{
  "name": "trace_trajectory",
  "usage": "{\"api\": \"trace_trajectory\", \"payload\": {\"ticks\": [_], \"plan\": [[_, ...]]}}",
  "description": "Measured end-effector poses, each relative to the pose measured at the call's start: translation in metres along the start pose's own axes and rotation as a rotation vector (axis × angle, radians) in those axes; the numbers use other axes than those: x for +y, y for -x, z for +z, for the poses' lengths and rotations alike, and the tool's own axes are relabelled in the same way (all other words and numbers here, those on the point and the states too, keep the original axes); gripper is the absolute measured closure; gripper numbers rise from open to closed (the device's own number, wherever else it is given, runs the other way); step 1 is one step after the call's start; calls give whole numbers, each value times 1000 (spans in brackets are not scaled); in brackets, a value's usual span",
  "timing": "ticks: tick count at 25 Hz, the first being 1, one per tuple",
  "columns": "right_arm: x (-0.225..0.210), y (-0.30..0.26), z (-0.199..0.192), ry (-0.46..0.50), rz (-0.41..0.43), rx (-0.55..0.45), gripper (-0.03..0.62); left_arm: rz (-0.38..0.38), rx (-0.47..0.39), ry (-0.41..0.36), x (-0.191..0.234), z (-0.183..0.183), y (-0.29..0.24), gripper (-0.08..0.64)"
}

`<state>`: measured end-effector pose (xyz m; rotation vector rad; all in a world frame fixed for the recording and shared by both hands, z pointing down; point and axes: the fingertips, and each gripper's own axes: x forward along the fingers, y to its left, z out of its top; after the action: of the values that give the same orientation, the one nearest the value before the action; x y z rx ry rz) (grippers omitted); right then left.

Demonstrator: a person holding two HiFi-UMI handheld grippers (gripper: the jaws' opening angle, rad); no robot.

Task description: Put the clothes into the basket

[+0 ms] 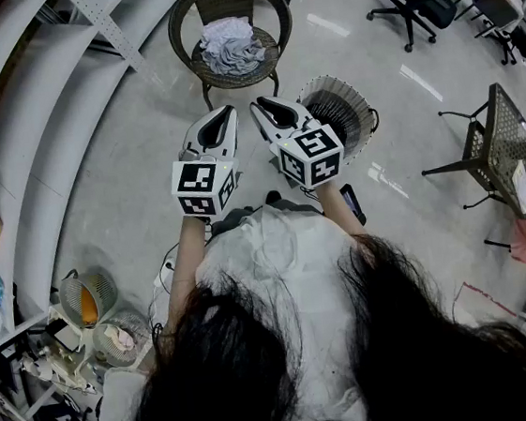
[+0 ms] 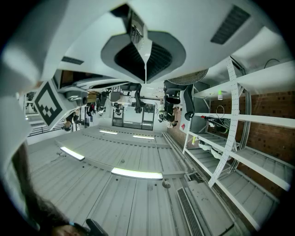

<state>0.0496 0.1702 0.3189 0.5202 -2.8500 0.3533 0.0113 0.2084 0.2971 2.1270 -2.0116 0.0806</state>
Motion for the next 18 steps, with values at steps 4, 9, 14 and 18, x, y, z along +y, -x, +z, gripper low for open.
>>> {"api": "trace_trajectory", "payload": {"ticks": [4, 9, 14, 18], "plan": [[-5, -1, 0, -19, -2, -9, 523, 3, 6, 4, 1, -2, -3, 538], [-14, 0, 0, -49, 12, -21, 523, 9, 16, 8, -2, -5, -10, 538], [-27, 3, -7, -46, 23, -9, 523, 24, 27, 13, -7, -12, -18, 538], [-39, 8, -11, -37, 45, -2, 523, 43, 26, 21, -15, -15, -28, 538]]}}
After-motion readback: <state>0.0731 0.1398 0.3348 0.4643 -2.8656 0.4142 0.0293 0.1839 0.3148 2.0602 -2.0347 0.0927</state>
